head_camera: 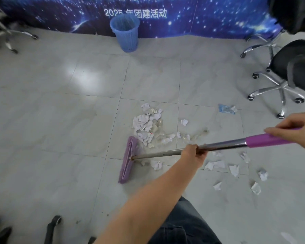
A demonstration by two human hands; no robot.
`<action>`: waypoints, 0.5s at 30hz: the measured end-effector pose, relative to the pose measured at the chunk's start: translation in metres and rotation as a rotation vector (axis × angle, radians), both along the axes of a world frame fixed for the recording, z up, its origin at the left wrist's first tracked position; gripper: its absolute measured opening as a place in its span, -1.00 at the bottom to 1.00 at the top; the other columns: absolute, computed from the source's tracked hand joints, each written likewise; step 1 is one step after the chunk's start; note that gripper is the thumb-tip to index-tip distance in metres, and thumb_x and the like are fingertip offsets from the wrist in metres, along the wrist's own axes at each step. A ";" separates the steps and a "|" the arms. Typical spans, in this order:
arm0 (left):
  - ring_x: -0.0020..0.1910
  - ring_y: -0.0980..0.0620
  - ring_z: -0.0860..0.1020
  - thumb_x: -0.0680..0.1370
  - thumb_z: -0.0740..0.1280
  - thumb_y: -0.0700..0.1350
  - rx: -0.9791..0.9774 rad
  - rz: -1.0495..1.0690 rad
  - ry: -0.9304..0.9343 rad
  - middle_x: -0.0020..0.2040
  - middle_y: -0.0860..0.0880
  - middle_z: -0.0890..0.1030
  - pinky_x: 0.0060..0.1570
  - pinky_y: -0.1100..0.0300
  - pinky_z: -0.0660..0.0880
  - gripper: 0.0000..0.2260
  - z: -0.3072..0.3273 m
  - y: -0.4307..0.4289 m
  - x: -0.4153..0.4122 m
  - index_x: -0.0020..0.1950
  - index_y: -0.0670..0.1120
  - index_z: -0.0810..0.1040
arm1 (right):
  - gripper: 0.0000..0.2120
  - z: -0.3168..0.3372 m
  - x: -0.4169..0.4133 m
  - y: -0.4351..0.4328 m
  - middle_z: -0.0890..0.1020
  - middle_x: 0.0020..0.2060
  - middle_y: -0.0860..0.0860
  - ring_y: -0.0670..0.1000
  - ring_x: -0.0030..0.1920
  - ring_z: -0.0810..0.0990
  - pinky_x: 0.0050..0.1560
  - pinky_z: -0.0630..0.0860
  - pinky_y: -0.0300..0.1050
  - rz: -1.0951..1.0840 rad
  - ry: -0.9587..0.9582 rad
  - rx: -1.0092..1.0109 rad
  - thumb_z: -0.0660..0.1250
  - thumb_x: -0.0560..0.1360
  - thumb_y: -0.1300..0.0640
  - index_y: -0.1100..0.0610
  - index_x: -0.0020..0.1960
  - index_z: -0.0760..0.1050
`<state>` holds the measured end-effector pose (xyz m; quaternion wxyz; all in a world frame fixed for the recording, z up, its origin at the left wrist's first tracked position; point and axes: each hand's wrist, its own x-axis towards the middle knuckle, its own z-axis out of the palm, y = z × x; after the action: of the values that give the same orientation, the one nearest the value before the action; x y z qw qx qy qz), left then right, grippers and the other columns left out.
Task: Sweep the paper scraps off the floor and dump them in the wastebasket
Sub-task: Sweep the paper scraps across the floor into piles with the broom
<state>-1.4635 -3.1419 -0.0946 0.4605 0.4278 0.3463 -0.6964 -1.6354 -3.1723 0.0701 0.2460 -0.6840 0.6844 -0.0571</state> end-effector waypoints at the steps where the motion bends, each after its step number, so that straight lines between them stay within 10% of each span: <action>1: -0.32 -0.09 0.44 0.61 0.13 -0.36 0.006 0.028 0.004 -0.23 -0.18 0.41 -0.69 0.15 0.46 -0.84 0.002 0.007 0.005 -0.18 -0.26 0.30 | -0.63 0.004 0.006 0.001 0.59 -0.33 -0.20 0.02 -0.31 0.50 -0.36 0.35 -0.15 0.027 -0.032 0.006 0.36 0.05 -0.48 -0.26 -0.31 0.55; 5: -0.30 -0.07 0.44 0.62 0.12 -0.33 0.043 0.152 -0.038 -0.23 -0.17 0.43 -0.69 0.16 0.47 -0.82 -0.007 0.053 0.045 -0.19 -0.25 0.31 | -0.86 -0.002 0.053 0.011 0.57 -0.44 -0.01 -0.02 -0.36 0.48 -0.43 0.33 -0.27 0.174 -0.094 0.039 0.51 0.29 0.10 -0.02 -0.39 0.59; 11: -0.31 -0.05 0.38 0.62 0.02 -0.35 0.147 0.342 -0.105 -0.24 -0.18 0.38 -0.60 0.22 0.49 -0.78 -0.048 0.153 0.125 -0.20 -0.25 0.31 | -0.89 -0.049 0.139 0.077 0.56 -0.40 -0.09 -0.05 -0.42 0.53 -0.36 0.42 -0.25 0.389 -0.179 0.219 0.47 0.32 0.10 0.07 -0.30 0.56; 15: -0.29 -0.06 0.37 0.62 0.03 -0.35 0.200 0.320 -0.148 -0.23 -0.18 0.36 -0.06 0.17 0.47 -0.79 -0.060 0.206 0.147 -0.19 -0.28 0.31 | -0.91 -0.071 0.155 0.106 0.56 -0.33 -0.11 -0.06 -0.34 0.53 -0.27 0.49 -0.24 0.462 -0.256 0.386 0.45 0.33 0.16 0.03 -0.24 0.55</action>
<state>-1.3168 -2.9362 -0.1550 0.5446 0.4611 0.4424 -0.5431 -1.4799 -3.0661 -0.0010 0.4616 -0.7492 0.4728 0.0457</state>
